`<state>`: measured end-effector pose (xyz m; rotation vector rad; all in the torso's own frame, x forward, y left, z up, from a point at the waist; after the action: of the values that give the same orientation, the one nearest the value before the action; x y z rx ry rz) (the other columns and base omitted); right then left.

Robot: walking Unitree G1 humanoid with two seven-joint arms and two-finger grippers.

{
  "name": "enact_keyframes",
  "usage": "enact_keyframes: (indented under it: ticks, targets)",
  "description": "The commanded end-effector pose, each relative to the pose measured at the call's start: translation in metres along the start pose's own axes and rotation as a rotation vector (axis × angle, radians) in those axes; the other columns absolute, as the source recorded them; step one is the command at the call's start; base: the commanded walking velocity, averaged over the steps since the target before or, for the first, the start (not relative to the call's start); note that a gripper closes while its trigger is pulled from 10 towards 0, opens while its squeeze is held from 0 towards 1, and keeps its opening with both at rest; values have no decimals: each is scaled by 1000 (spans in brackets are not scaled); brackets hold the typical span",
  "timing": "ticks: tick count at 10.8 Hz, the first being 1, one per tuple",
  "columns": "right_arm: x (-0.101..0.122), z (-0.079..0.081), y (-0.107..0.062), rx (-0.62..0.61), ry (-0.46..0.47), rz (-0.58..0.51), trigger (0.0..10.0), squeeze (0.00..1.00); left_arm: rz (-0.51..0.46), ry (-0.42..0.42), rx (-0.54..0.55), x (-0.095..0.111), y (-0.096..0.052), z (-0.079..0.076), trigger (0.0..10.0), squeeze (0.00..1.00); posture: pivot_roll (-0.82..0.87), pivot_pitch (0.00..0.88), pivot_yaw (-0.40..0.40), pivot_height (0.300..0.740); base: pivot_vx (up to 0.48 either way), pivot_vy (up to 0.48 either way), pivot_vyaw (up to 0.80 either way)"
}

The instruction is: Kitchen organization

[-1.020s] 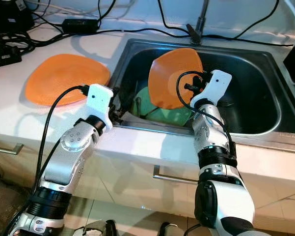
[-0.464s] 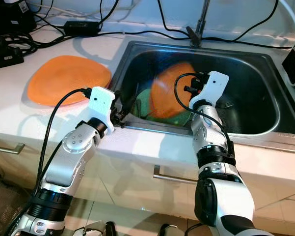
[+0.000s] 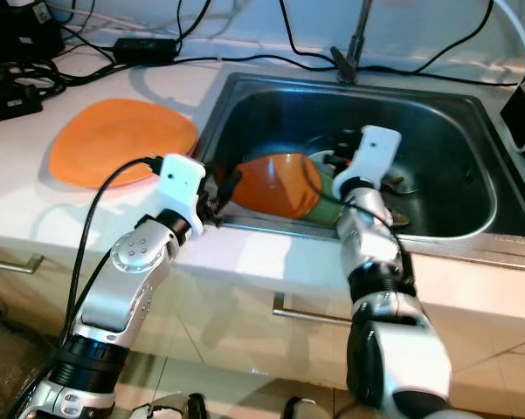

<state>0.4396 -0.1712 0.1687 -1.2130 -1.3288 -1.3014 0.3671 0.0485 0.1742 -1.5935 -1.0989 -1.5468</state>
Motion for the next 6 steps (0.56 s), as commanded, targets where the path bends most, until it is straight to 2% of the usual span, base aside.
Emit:
enact_keyframes:
  ticks: [1,2,3,5,6]
  targets:
    - [31,6,-2,15,-40,-139,10000,0,-92,58,31,17,0,4,10000,0,64,85,34,740,0,0,0]
    - [41,9,-5,18,-47,-184,10000,0,-129,69,42,24,-1,6,10000,0,61,85,32,740,0,0,0]
    - [78,22,-19,53,-66,-338,10000,0,-213,110,85,37,-3,14,10000,0,50,89,28,740,0,0,0]
    - [91,35,-35,100,-104,-384,10000,0,-230,134,117,35,-7,21,10000,0,33,94,21,740,0,0,0]
    - [87,37,-47,124,-105,-374,10000,0,-236,136,131,34,-10,23,10000,0,30,95,15,740,0,0,0]
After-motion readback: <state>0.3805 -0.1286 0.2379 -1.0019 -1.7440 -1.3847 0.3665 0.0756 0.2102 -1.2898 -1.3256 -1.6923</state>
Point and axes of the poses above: a point about 5 cm out from each wrist's last joint towards the gripper, its own y axis pointing out of the wrist towards the gripper, its own x axis along the axis of the wrist's last joint, z = x × y, the point moved 6 cm from there along y, pointing out of the wrist towards the gripper, and after that the axes turned 13 degrees about -y, right-handed, at the moved point
